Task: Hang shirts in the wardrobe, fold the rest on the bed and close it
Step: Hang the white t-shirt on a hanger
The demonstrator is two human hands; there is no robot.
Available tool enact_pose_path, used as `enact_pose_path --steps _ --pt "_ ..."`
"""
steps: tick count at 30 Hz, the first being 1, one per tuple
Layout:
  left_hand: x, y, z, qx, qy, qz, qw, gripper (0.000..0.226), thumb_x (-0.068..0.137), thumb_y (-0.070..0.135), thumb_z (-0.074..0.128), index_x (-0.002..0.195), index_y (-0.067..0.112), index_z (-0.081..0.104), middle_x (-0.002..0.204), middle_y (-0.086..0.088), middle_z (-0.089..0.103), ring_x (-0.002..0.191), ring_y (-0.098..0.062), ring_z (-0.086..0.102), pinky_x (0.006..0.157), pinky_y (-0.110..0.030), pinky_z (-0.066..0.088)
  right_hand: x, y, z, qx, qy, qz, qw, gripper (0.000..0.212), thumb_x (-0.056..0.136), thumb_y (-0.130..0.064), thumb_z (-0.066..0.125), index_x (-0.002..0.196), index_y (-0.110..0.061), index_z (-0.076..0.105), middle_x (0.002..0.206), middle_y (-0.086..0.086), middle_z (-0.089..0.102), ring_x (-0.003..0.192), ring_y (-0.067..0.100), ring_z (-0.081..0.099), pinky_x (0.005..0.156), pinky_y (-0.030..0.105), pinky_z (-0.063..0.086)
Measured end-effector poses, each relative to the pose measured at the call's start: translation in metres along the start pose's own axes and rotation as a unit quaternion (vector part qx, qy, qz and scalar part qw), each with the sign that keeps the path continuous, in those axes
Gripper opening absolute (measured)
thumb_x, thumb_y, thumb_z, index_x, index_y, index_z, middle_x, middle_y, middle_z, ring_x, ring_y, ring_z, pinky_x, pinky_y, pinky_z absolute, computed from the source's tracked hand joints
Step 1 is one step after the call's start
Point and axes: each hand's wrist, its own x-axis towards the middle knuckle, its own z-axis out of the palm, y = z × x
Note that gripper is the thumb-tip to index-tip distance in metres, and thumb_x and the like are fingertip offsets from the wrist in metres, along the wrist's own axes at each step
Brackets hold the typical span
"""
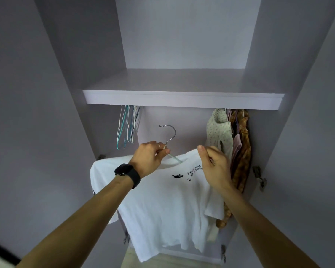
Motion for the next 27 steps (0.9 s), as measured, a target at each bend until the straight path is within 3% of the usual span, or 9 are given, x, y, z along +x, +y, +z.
enact_pose_path --steps 2,4,8,10,12,20,23,25,27 --pt "0.001 0.002 -0.006 -0.040 0.033 -0.014 0.999 0.020 0.098 0.028 0.062 0.090 0.014 0.074 0.072 0.000 0.061 0.068 -0.018 0.055 0.064 -0.018 0.038 0.002 -0.002 -0.005 -0.017 -0.064 0.021 0.998 0.039 0.097 -0.049 0.054 0.089 -0.018 0.077 0.086 -0.014 0.067 0.087 0.007 0.065 0.081 0.026 0.050" --pt "0.004 0.003 -0.014 -0.104 0.030 -0.040 0.993 0.019 0.097 0.032 0.064 0.086 0.021 0.074 0.071 -0.001 0.066 0.067 -0.013 0.059 0.064 -0.012 0.042 0.003 0.002 -0.014 -0.035 -0.092 0.051 0.994 0.037 0.100 -0.045 0.057 0.103 -0.015 0.077 0.098 -0.013 0.073 0.100 0.002 0.066 0.091 0.026 0.051" --pt "0.001 0.001 -0.022 -0.151 -0.003 -0.057 0.987 0.021 0.098 0.030 0.063 0.079 0.031 0.072 0.083 -0.005 0.071 0.072 -0.009 0.061 0.077 -0.020 0.048 0.002 0.019 -0.029 -0.090 -0.104 0.050 0.989 0.019 0.097 -0.028 0.065 0.092 -0.012 0.076 0.085 -0.007 0.072 0.082 0.006 0.066 0.077 0.024 0.050" --pt "0.000 -0.002 -0.021 -0.149 -0.009 -0.072 0.986 0.018 0.097 0.030 0.063 0.085 0.025 0.076 0.084 -0.007 0.071 0.077 -0.014 0.063 0.080 -0.022 0.048 -0.003 0.027 -0.029 -0.111 -0.142 0.069 0.981 0.020 0.095 -0.024 0.068 0.082 -0.009 0.071 0.071 -0.002 0.064 0.071 0.018 0.060 0.070 0.030 0.048" --pt "0.000 -0.003 -0.019 -0.135 -0.028 -0.071 0.988 0.019 0.097 0.030 0.063 0.086 0.023 0.076 0.084 -0.005 0.071 0.078 -0.016 0.064 0.079 -0.020 0.048 -0.007 0.032 -0.025 -0.139 -0.146 0.059 0.978 0.023 0.096 -0.021 0.067 0.081 -0.005 0.068 0.070 0.004 0.062 0.070 0.026 0.058 0.070 0.039 0.049" --pt "-0.001 -0.001 -0.013 -0.090 -0.078 -0.059 0.991 0.021 0.099 0.029 0.061 0.093 0.016 0.077 0.085 -0.004 0.072 0.083 -0.023 0.067 0.083 -0.030 0.052 -0.007 0.036 -0.016 -0.129 -0.021 0.052 0.990 0.025 0.102 -0.023 0.056 0.081 -0.009 0.060 0.073 -0.002 0.053 0.067 0.021 0.052 0.066 0.042 0.047" --pt "-0.004 -0.003 -0.009 -0.119 -0.032 -0.086 0.989 0.020 0.098 0.032 0.062 0.091 0.020 0.077 0.086 -0.005 0.073 0.084 -0.021 0.066 0.081 -0.024 0.050 -0.004 0.035 -0.017 -0.113 -0.087 0.038 0.989 0.018 0.097 -0.023 0.065 0.087 -0.009 0.071 0.079 0.000 0.068 0.076 0.021 0.065 0.074 0.045 0.054" --pt "-0.005 -0.005 -0.005 -0.118 -0.018 -0.104 0.987 0.021 0.098 0.033 0.062 0.087 0.022 0.075 0.087 -0.004 0.073 0.085 -0.020 0.066 0.082 -0.023 0.049 -0.001 0.038 -0.021 -0.108 -0.140 0.069 0.982 0.017 0.093 -0.028 0.069 0.105 -0.017 0.076 0.098 -0.008 0.074 0.096 0.015 0.069 0.090 0.038 0.054" --pt "-0.006 -0.007 -0.001 -0.114 -0.019 -0.111 0.987 0.021 0.098 0.033 0.061 0.082 0.026 0.073 0.087 -0.003 0.073 0.085 -0.019 0.066 0.081 -0.023 0.048 -0.003 0.041 -0.025 -0.101 -0.198 0.097 0.970 0.017 0.092 -0.029 0.071 0.106 -0.022 0.076 0.099 -0.013 0.073 0.099 0.008 0.068 0.094 0.031 0.051"
